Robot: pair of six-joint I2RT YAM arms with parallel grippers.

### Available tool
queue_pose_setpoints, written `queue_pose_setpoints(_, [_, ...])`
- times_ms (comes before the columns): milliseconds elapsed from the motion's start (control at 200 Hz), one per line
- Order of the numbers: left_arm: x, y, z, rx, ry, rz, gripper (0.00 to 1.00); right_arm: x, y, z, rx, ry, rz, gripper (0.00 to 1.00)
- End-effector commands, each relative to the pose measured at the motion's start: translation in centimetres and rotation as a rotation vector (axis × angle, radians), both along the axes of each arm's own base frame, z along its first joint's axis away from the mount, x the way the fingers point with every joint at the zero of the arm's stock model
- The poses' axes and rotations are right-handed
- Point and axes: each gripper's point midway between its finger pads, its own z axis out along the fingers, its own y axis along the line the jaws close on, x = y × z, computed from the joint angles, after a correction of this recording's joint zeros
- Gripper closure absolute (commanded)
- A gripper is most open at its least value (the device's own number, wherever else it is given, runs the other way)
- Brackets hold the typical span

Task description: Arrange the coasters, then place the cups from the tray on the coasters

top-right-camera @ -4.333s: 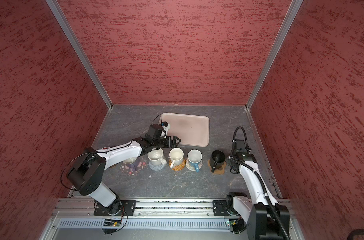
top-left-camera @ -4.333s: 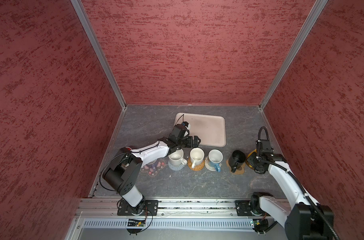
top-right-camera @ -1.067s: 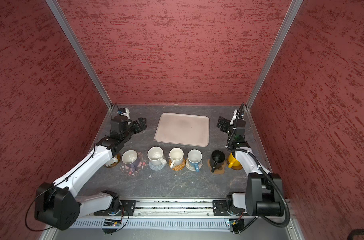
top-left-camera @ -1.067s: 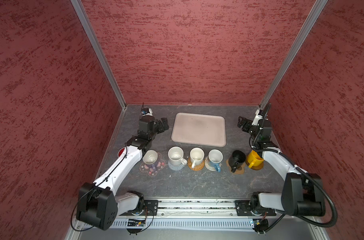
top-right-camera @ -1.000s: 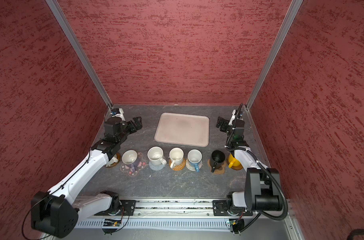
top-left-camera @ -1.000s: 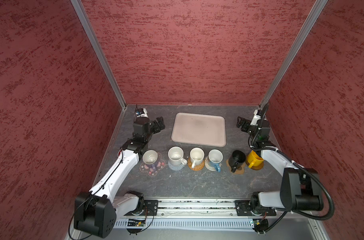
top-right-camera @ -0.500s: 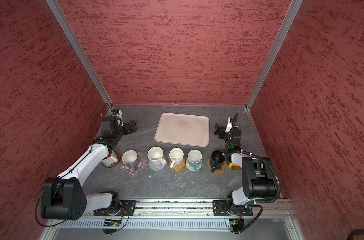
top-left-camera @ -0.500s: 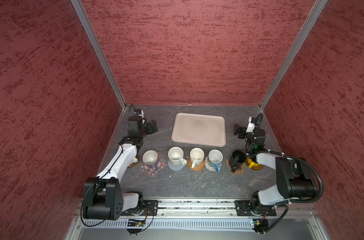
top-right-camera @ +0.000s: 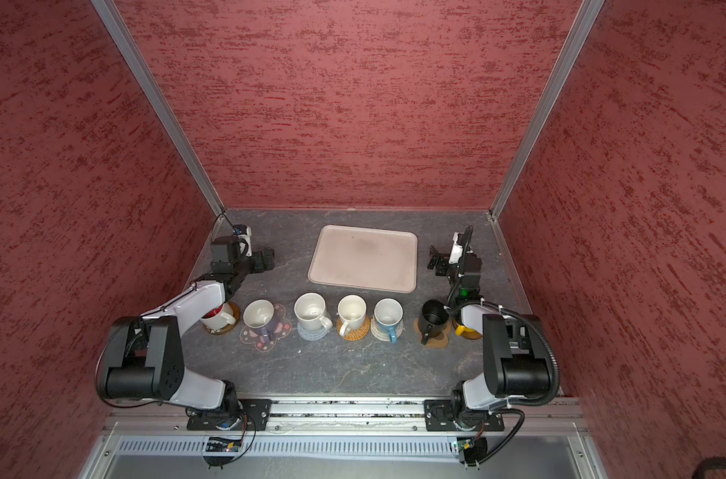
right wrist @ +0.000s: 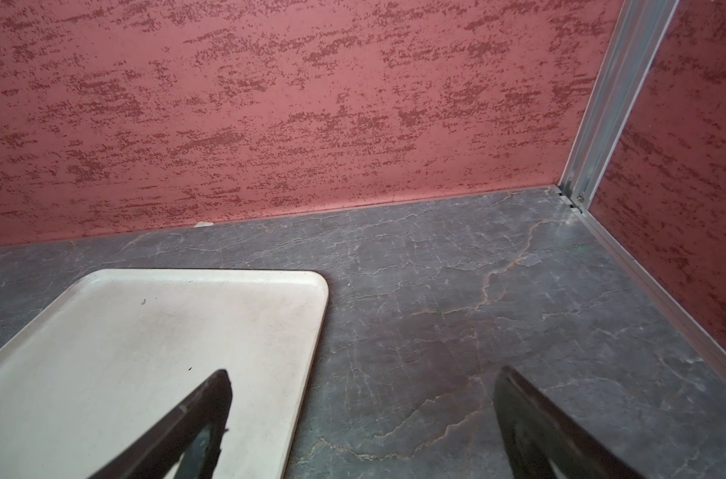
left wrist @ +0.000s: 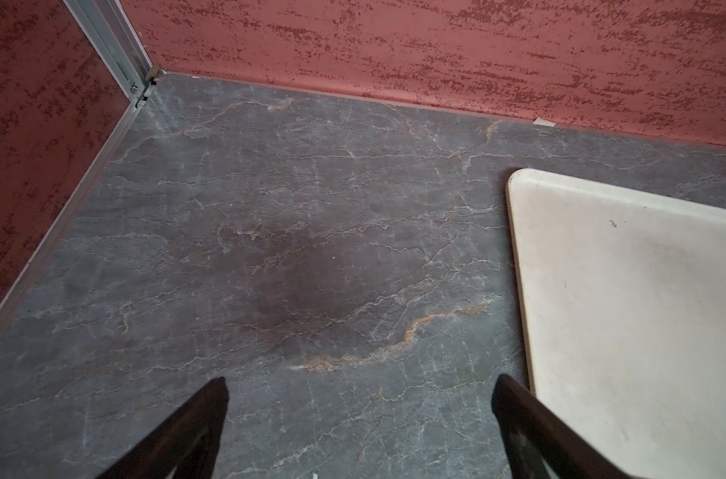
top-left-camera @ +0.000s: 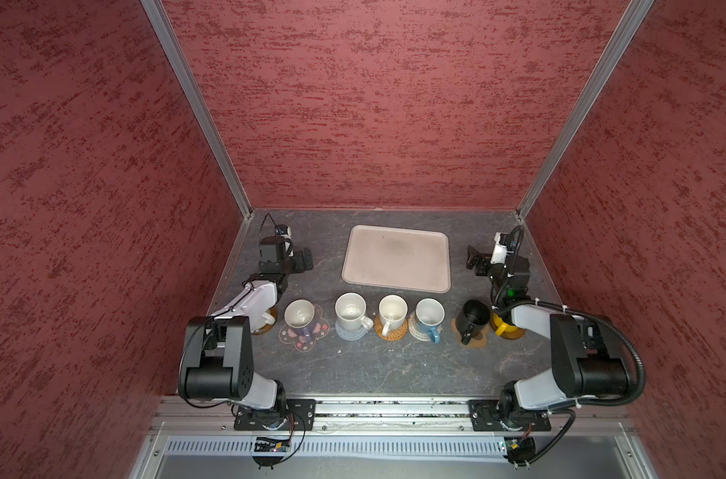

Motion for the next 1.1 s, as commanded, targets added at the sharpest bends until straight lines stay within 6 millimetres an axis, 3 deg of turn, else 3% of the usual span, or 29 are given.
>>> queue_pose_setpoints(0, [1.1,-0.1,-0.3,0.023,-0.042,-0.036,0.00,0.2,-0.5,1.9,-0.045,-0.041,-0.019,0.01])
queue_pose_setpoints(155, [1.8,-0.3,-1.9,0.029,0.037,-0.057,0.00,0.1,-0.7,1.5,-0.061,-0.013,-0.027,0.01])
queue_pose_setpoints(311, [0.8,-0.2,-3.3,0.018,-0.012,-0.050,0.00,-0.3,-1.0,0.7,-0.069,0.010,-0.039,0.01])
queue_pose_setpoints(331, [0.6,-0.2,-3.5,0.017,-0.015,-0.050,0.00,-0.5,-1.1,1.8,-0.070,-0.017,-0.045,0.01])
queue_pose_setpoints(416, [0.5,-0.2,-4.1,0.019,-0.009,-0.046,0.00,-0.8,-1.2,1.9,-0.073,-0.024,-0.055,0.01])
queue_pose_setpoints(701, [0.0,-0.3,-3.4,0.055,-0.070,-0.034,0.00,-1.4,-1.5,1.7,-0.077,-0.015,-0.075,0.01])
queue_pose_setpoints(1097, [-1.8,0.5,-1.8,0.073,-0.236,0.031,0.00,-3.3,-1.7,-1.0,-0.111,-0.030,-0.084,0.01])
